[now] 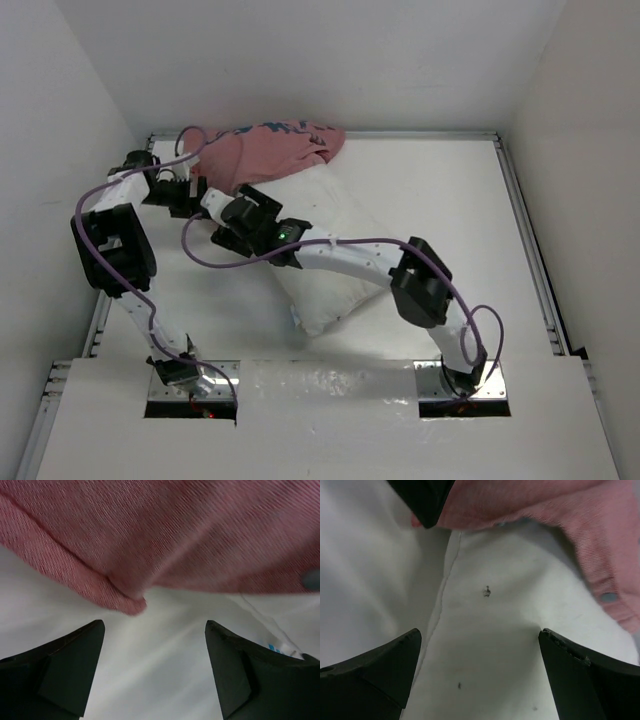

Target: Put the pillow into the pillowcase

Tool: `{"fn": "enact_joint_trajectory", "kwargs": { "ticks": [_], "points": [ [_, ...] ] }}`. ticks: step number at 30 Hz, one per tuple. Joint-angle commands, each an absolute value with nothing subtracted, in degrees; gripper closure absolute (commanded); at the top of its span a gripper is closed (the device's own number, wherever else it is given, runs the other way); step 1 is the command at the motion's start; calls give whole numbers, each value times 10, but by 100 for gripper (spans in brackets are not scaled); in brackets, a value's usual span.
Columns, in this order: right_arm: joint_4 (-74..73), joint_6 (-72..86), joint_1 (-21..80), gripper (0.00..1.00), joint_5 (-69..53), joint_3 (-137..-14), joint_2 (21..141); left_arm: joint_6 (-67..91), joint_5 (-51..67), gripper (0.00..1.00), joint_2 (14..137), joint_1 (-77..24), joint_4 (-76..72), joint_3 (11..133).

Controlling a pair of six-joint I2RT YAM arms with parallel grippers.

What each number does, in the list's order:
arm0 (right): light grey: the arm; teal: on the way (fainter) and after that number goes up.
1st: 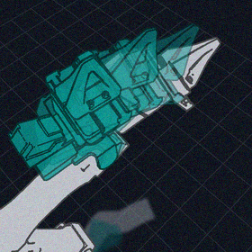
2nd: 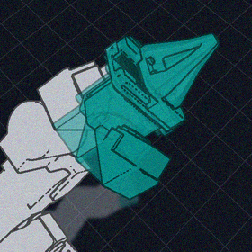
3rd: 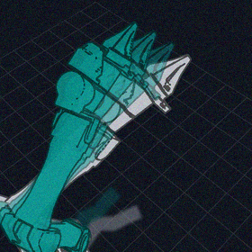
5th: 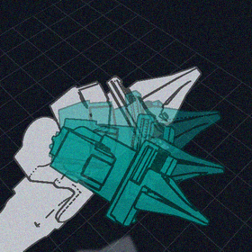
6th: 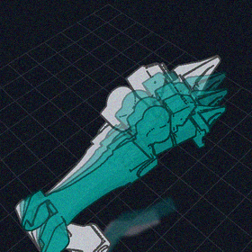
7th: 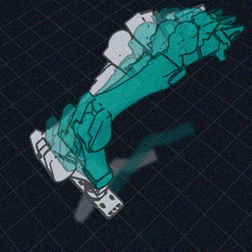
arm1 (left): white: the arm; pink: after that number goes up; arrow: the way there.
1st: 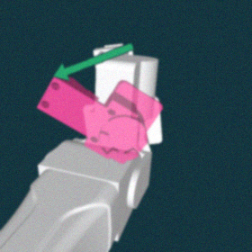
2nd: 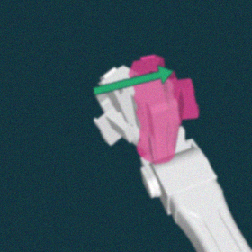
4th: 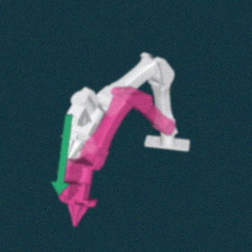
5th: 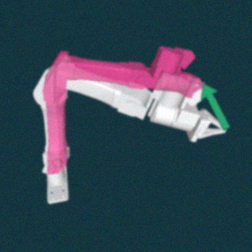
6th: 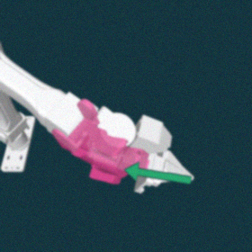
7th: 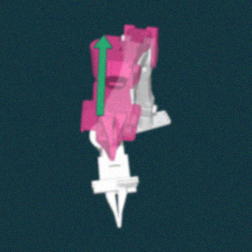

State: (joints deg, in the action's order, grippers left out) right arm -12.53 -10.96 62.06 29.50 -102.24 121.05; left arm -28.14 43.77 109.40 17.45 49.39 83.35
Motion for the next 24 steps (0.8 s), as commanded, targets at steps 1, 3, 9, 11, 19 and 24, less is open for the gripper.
{"fn": "enact_joint_trajectory", "kwargs": {
  "ticks": [1, 3, 9, 11, 19, 24],
  "points": [
    [-199, -91, 606, 1, 349, -1067, 1262, -234, 432, 20, 1121, 150, 393, 839],
    [-203, -77, 604, 1, 374, -1067, 1289, -207, 418, 20, 1142, 143, 345, 829],
    [-241, -26, 582, 26, 401, -1115, 1372, -153, 445, 45, 1208, 140, 279, 847],
    [-255, -11, 573, 80, 385, -1158, 1386, -142, 472, 86, 1213, 139, 272, 853],
    [-109, 86, 540, 100, 321, -1220, 1344, -259, 573, 100, 1087, 134, 365, 828],
    [47, 178, 518, 100, 399, -1203, 1317, -509, 599, 100, 1066, 95, 649, 880]
  ]
}}
